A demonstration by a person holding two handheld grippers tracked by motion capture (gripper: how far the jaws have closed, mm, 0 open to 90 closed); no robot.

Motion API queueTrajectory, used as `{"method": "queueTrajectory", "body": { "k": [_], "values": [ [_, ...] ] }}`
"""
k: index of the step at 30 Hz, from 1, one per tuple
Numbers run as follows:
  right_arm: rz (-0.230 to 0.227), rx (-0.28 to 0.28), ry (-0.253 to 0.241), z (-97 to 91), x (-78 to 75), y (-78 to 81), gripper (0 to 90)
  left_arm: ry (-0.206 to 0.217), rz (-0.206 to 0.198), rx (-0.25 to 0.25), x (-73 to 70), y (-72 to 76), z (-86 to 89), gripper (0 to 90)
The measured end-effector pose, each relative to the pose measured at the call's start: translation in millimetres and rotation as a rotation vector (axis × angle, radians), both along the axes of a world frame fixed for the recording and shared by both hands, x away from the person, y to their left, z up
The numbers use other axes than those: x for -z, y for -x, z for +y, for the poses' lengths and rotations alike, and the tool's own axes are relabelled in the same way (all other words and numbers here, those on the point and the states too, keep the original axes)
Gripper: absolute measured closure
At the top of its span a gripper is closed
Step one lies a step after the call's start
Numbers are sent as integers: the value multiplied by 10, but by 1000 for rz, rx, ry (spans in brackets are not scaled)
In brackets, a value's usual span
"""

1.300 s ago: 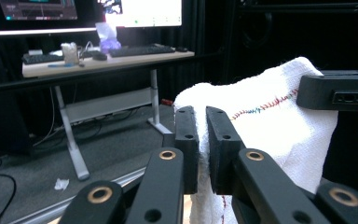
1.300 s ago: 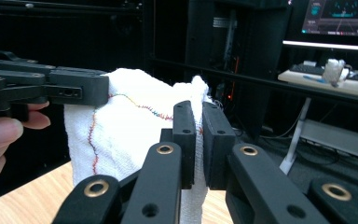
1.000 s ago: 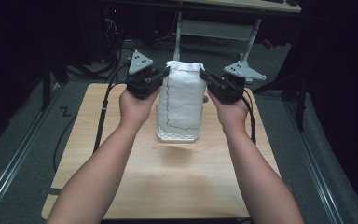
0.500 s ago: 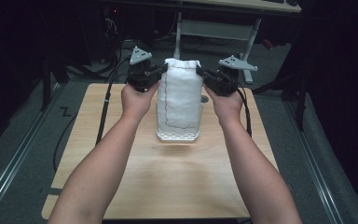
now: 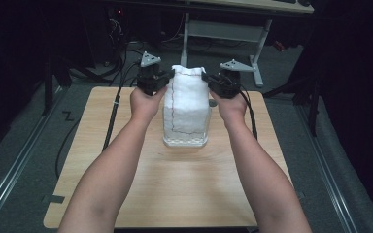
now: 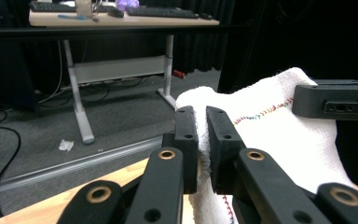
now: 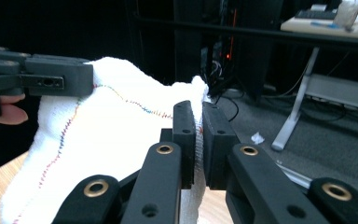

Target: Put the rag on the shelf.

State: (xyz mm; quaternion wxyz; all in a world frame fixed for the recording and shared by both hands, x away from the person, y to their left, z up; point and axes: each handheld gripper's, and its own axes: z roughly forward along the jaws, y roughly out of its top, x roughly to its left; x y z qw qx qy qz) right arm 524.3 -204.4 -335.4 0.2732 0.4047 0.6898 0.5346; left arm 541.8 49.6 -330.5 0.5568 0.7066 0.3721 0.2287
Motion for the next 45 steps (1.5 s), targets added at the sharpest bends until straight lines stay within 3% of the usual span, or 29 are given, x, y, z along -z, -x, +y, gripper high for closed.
{"method": "queueTrajectory", "body": {
  "k": [5, 9, 15, 17, 19, 21, 31, 34, 38, 45],
  "values": [
    [14, 7, 32, 20, 62, -87, 855, -3, 44, 2, 82, -87, -5, 836],
    [52, 12, 45, 8, 125, -158, 853, -36, 85, 3, 211, -151, -39, 830],
    [103, 32, 87, 1, 295, -214, 834, -49, 143, 18, 369, -199, -57, 808],
    [101, 40, 94, 3, 314, -212, 811, -37, 128, -3, 395, -174, -39, 776],
    [89, 62, 89, -16, 341, -208, 773, -15, 133, -9, 401, -169, -6, 670],
    [104, 61, 76, -48, 349, -210, 774, -4, 131, -10, 394, -157, 27, 674],
    [88, 55, 92, -79, 300, -126, 770, 5, 112, -18, 338, -77, 100, 634],
    [87, 48, 100, -72, 279, -89, 761, 28, 96, -16, 309, -16, 131, 633],
    [53, 42, 105, -57, 257, 6, 737, 14, 71, -17, 275, 84, 157, 628],
    [39, 29, 133, -53, 305, 195, 658, -22, 34, -31, 220, 295, 248, 580]
  ]
}}
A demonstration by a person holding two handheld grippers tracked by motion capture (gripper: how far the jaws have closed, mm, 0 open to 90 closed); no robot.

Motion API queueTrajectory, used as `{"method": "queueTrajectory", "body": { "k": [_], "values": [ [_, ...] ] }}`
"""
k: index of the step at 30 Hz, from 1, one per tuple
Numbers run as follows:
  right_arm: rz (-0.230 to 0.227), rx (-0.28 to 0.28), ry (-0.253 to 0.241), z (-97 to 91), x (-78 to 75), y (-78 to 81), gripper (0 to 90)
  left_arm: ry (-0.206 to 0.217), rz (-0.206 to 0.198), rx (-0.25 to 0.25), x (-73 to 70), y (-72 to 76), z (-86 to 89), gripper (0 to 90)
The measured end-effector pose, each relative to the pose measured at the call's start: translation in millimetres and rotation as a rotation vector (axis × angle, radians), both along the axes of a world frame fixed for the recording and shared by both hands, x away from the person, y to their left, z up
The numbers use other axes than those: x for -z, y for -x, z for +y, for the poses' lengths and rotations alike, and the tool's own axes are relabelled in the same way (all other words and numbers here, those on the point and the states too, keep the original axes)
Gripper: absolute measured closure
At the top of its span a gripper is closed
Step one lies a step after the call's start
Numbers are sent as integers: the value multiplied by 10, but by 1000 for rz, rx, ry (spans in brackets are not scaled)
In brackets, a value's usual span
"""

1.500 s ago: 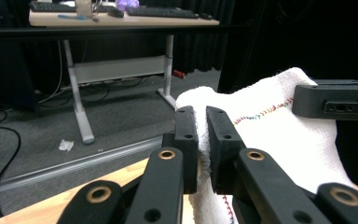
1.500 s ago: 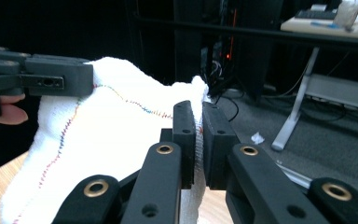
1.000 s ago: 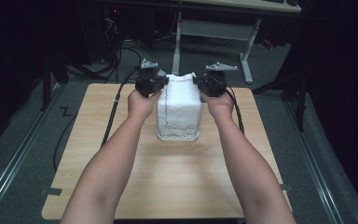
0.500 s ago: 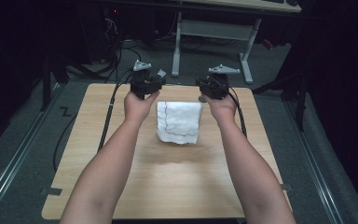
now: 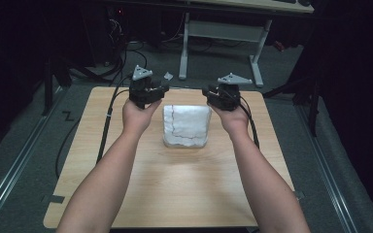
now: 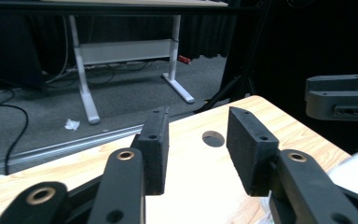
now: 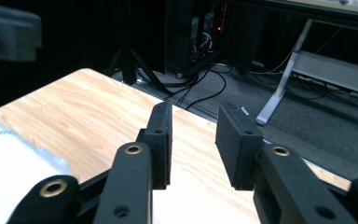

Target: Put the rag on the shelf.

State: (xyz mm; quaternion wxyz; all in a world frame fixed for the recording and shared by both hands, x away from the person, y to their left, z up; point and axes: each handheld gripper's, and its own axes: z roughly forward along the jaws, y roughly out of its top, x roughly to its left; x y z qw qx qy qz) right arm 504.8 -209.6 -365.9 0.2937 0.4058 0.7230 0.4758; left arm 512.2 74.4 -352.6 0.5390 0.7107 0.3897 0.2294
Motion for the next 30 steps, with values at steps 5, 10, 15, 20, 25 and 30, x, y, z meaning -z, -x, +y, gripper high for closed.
{"method": "queueTrajectory", "body": {
  "k": [5, 10, 15, 20, 25, 30],
  "values": [
    [-19, -17, 18, -13, 12, 167, 616, -35, -14, -7, -4, 136, 89, 528],
    [-28, -41, 45, -44, 14, 340, 601, -58, -11, 3, 10, 274, 150, 477],
    [-42, -41, 34, -73, 23, 492, 591, -58, -34, 29, 49, 460, 205, 469],
    [-55, -52, 34, -98, 81, 667, 572, -45, -47, 44, 124, 653, 285, 458],
    [-61, -43, 78, -80, 160, 788, 561, -60, -44, 55, 242, 822, 338, 440],
    [-59, -68, 83, -48, 231, 934, 471, -79, -26, 68, 412, 963, 379, 430]
  ]
}}
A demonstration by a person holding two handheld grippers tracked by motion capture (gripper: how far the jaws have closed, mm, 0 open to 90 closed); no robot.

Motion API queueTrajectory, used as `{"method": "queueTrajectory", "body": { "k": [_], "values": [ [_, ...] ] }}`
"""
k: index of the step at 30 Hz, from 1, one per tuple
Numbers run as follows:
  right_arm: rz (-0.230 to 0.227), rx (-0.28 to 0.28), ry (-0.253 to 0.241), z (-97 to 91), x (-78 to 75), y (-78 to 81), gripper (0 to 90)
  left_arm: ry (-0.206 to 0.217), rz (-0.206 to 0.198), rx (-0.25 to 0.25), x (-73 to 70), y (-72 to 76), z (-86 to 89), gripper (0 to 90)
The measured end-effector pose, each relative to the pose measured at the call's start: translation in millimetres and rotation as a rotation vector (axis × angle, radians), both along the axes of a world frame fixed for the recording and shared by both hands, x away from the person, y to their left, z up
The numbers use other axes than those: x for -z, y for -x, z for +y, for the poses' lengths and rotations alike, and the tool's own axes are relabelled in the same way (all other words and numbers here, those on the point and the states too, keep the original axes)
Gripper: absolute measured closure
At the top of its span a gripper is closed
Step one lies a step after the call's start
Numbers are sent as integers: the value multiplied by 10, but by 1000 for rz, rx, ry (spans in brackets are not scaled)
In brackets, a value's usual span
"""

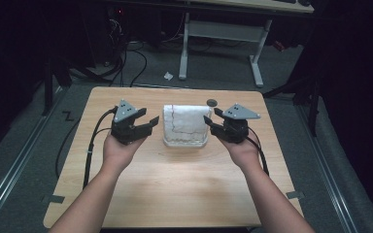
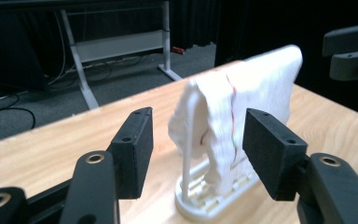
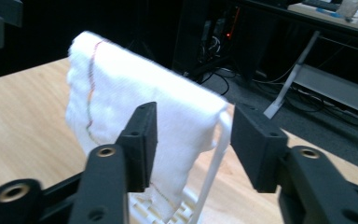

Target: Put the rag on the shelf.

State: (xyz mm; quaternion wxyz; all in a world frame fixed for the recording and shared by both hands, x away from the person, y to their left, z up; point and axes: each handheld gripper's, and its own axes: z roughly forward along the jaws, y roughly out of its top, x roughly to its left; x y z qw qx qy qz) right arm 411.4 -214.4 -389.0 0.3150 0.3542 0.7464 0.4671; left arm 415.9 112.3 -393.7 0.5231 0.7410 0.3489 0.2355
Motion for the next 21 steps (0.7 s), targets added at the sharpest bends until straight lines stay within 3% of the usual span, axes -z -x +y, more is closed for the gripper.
{"method": "queueTrajectory", "body": {
  "k": [3, 7, 11, 17, 21],
  "values": [
    [-3, -16, 15, 28, 66, 111, 469, -17, 15, 7, 127, 86, 27, 422],
    [50, -35, -8, 28, 191, 245, 451, -26, 63, 27, 337, 198, 55, 416],
    [67, -35, -18, -11, 354, 366, 432, -49, 106, 46, 602, 334, 71, 413],
    [126, -17, 0, -70, 703, 522, 417, -156, 189, 51, 1065, 491, 91, 402],
    [176, -15, 16, -79, 989, 640, 405, -162, 244, 66, 1269, 611, 126, 400]
  ]
}}
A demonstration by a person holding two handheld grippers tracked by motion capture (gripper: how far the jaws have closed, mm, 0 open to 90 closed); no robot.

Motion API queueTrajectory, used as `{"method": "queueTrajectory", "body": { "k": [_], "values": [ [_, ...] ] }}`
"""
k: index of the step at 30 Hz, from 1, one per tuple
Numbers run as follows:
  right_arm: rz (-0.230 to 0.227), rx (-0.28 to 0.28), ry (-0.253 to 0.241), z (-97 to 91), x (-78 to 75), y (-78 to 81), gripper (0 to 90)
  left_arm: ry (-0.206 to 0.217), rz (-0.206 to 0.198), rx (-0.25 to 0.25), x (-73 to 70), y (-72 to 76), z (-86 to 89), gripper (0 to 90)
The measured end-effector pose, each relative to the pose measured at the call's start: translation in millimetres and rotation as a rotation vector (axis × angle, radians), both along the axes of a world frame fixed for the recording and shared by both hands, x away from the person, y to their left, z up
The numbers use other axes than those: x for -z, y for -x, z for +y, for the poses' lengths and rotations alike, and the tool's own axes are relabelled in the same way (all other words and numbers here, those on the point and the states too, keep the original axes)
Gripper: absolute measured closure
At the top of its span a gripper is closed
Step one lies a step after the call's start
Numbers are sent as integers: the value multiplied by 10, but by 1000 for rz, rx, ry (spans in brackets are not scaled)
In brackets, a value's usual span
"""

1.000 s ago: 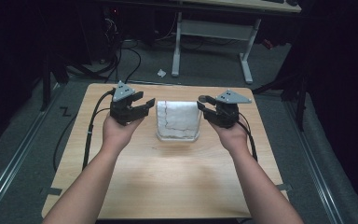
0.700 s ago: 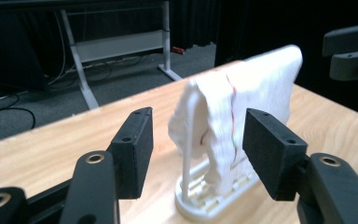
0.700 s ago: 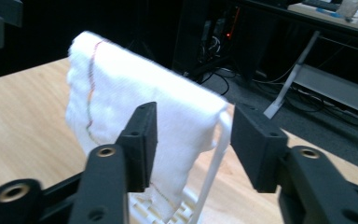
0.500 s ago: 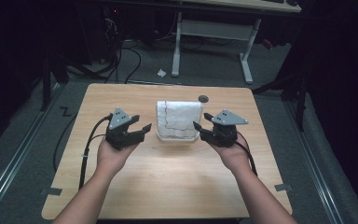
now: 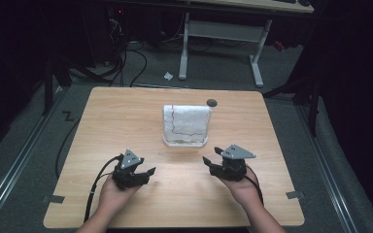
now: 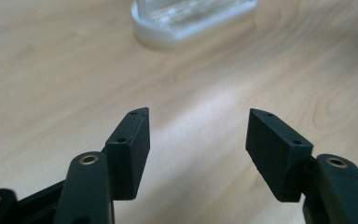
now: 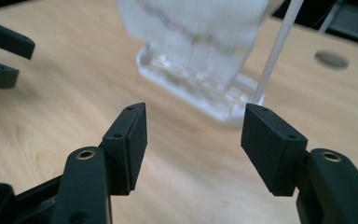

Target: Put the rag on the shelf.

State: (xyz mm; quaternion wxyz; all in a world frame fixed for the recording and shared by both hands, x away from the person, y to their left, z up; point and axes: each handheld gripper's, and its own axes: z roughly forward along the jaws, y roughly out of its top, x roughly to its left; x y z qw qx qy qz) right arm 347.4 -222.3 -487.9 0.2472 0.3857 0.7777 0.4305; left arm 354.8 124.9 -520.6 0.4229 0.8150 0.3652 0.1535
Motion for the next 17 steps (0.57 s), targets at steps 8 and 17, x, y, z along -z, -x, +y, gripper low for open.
{"method": "queueTrajectory", "body": {
  "k": [8, 17],
  "values": [
    [73, -6, 53, -46, 431, 307, 398, -40, 14, 82, 149, 340, -158, 383],
    [84, -2, 39, -66, 460, 311, 402, -14, 1, 79, 139, 296, -161, 389]
  ]
}}
